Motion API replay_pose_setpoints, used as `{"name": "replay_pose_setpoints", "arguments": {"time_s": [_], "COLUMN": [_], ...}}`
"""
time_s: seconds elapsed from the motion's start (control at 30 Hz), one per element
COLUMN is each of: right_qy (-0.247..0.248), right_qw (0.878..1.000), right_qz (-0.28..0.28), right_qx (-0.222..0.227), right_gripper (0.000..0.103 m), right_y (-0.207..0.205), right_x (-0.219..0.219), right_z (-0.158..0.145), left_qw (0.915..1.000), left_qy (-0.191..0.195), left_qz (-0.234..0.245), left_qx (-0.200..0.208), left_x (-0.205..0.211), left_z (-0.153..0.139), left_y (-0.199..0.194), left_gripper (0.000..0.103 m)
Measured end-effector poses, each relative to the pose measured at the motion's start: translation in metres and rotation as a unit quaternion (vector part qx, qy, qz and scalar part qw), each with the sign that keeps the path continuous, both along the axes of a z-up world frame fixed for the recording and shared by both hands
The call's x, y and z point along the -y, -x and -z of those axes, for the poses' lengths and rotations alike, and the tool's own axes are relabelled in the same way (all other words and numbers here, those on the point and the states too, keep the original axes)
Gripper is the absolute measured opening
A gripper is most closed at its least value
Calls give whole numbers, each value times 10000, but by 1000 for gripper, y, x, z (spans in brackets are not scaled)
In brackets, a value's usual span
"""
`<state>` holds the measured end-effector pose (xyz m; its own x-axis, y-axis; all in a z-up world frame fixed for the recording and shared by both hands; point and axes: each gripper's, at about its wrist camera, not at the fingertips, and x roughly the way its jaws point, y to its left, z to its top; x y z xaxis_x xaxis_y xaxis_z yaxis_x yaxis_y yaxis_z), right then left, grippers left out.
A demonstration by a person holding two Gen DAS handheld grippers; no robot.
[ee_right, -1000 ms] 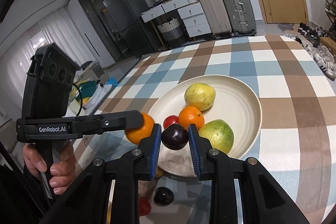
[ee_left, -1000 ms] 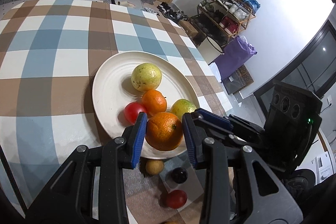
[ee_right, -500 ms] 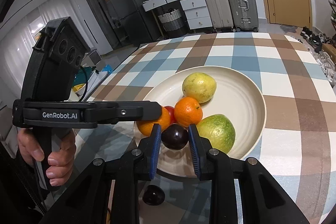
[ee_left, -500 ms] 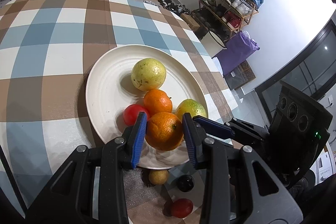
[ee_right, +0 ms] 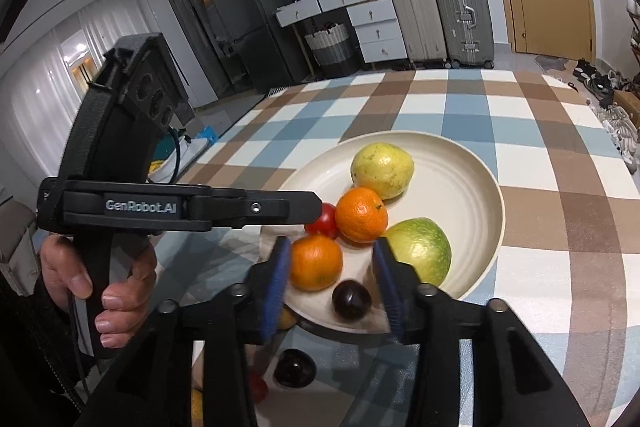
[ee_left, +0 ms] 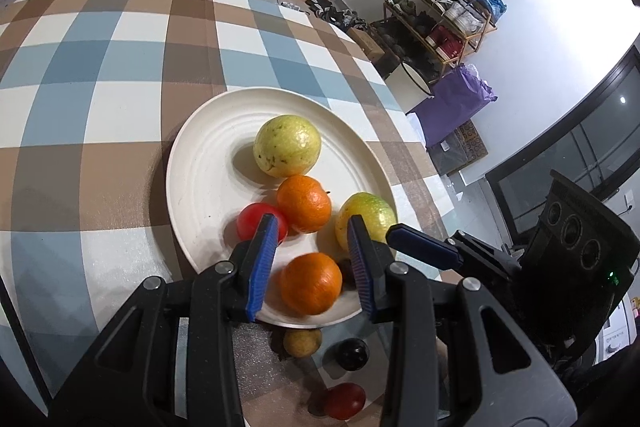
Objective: Organize fruits
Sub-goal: 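Carry the orange and plum onto the plate and open both grippers, then withdraw both grippers from the plate toward the remaining fruits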
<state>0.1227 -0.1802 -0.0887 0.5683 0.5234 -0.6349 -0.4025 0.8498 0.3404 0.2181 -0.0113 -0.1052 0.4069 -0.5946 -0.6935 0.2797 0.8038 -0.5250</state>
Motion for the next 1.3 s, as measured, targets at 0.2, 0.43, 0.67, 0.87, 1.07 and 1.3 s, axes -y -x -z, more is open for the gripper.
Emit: {"name": "replay_pose_setpoints", "arguments": {"time_s": [0.2, 0.43, 0.67, 0.87, 1.07, 1.3], "right_qy": [-39, -62, -50, -82, -170, -210], "right_qw": [9998, 9995, 9993, 9989, 9987, 9980], "right_qz": [6, 64, 21, 82, 225, 351], "right_qx": [184, 314, 381, 450, 417, 491], "right_gripper": [45, 45, 46, 50, 64, 77], "right_y": [7, 21, 37, 50, 61, 74], "right_x": [2, 3, 1, 1, 5, 7], "right_z": [-11, -22, -31, -35, -34, -36], "left_qw": [9999, 9994, 9982, 9968, 9956, 9943], "left_qy": [3, -33, -223, -385, -445, -660], "left_qz": [-31, -86, -190, -321, -414, -446], "left_qx": [143, 333, 521, 625, 707, 704], "left_x": [-2, -9, -13, -18, -22, -23], "left_z": [-13, -31, -46, -52, -52, -47], "left_y": [10, 30, 54, 78, 103, 130], "left_gripper": [32, 32, 37, 46, 57, 75]}}
